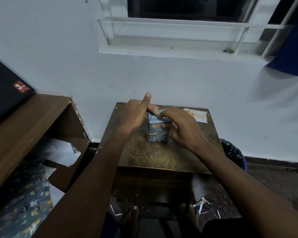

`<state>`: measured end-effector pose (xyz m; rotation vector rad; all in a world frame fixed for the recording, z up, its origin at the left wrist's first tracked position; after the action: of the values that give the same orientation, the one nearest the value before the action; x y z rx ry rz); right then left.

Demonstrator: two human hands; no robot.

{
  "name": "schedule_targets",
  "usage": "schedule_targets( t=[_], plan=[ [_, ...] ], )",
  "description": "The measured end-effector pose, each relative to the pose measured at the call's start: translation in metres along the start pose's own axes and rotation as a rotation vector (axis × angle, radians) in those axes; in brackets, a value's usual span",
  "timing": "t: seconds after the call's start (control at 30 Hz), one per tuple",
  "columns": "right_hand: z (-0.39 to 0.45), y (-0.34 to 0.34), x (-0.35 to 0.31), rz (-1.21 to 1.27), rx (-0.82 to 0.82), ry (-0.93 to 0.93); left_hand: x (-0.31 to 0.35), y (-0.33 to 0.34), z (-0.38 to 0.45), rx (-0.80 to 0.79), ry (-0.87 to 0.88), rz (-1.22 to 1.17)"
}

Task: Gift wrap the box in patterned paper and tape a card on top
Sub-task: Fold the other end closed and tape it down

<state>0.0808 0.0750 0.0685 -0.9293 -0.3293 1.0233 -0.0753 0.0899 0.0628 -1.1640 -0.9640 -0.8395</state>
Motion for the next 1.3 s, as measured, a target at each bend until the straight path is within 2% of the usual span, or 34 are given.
schedule_targets(
  t=[0.1,0.37,0.7,0.9,1.03,1.17,1.3],
  plan=[
    [0.0,0.0,0.0,-0.011,0.004,0.004,-0.006,-0.005,0.005,0.016,-0.014,-0.086],
    [0.0,0.003,-0.001,-0.012,-0.008,0.0,-0.001,-0.002,0.001,0.006,0.013,0.099],
    [0.001,0.009,0.001,-0.045,-0.052,-0.007,0.002,0.0,-0.001,0.001,0.041,0.117],
    [0.001,0.009,0.003,-0.023,-0.04,0.01,0.005,0.004,-0.004,-0.069,0.189,0.162],
    [0.002,0.007,0.002,-0.006,-0.032,0.009,0.0,0.001,-0.003,-0.081,0.232,0.096],
    [0.002,0.002,-0.002,-0.002,-0.026,0.003,-0.002,0.003,-0.001,-0.1,0.206,0.048],
    [0.001,0.001,-0.005,-0.003,-0.032,0.005,-0.013,0.007,0.005,-0.101,0.095,0.0]
  ],
)
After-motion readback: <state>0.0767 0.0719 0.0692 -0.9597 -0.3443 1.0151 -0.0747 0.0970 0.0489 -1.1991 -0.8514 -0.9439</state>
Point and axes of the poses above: each hand's wrist, its own z-axis towards the middle knuckle, its own y-axis out of the palm, x = y × z, the point moved 10 cm from there along z, towards the middle knuckle, and after that the axes turned 4 degrees about -y, right-handed, at the moved point
